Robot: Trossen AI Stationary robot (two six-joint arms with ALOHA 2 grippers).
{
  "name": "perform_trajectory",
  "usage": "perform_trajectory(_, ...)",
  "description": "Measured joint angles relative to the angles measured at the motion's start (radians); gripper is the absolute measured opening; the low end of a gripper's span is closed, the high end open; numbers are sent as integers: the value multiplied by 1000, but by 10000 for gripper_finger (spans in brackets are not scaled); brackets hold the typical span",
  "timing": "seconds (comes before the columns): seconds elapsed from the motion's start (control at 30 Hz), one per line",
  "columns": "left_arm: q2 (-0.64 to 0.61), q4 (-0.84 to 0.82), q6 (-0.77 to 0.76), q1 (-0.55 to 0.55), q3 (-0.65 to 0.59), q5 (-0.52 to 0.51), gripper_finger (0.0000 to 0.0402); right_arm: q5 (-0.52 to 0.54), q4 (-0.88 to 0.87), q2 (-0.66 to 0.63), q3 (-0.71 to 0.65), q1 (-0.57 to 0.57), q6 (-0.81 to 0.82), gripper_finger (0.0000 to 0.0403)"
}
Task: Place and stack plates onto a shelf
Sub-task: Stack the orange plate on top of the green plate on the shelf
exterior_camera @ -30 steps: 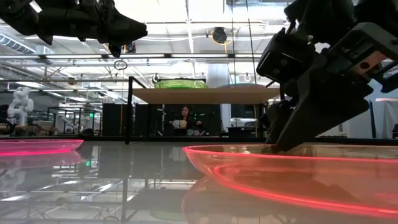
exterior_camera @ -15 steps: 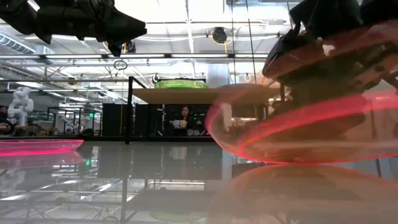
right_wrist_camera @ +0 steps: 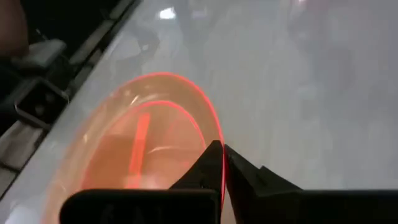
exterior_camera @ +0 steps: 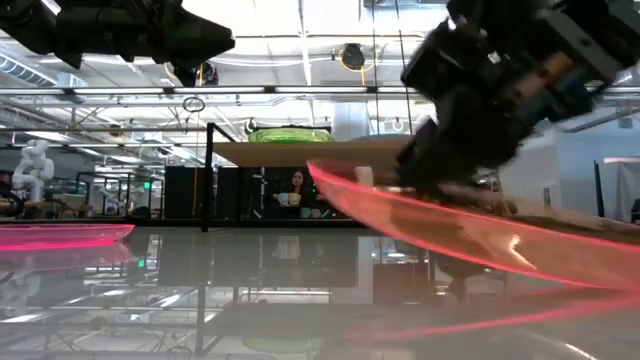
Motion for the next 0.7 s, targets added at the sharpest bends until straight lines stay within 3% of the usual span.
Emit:
perform_trajectory(0.23, -15, 69, -23, -2, 0, 18, 95, 70, 16, -193, 0, -155, -151, 0)
perform_trajectory(0.47, -40, 74, -21, -1, 1, 18, 95, 209, 156, -348, 1, -443, -196, 0)
perform_trajectory(0.57, -41, 74, -14, -1, 1, 18, 95, 175, 209, -357, 41, -594, -155, 0)
perform_trajectory(0.7, -41, 73, 10, -1, 1, 18, 95, 47, 183, -295, 171, -772, -46, 0)
